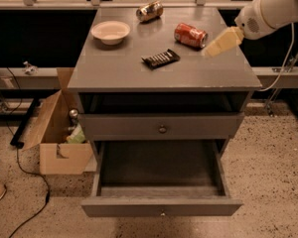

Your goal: Place coke can into middle drawer

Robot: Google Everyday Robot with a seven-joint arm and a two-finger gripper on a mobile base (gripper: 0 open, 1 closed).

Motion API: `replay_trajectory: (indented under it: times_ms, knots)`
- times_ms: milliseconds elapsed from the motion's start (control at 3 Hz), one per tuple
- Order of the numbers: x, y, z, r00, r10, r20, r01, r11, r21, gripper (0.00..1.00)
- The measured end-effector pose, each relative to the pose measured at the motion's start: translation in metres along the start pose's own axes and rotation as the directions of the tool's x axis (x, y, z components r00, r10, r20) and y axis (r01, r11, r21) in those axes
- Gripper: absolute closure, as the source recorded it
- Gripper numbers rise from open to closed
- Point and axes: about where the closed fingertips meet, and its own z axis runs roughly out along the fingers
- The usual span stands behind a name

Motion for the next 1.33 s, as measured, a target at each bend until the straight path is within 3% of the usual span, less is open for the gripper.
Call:
replay_trajectory:
  times_ms: [333,667,1333]
  knots:
    - [-0.012,-0.017,0.028,0.997,0.064,0.038,-0.065,0.9975,0.028,0.00]
    - [-0.024,-0.030,0.056,0.995,0.097,0.037,-0.099,0.9924,0.073,0.00]
    - [-0.042,-0.044,0.089,0.992,0.116,0.048,-0.121,0.9864,0.111,0.00]
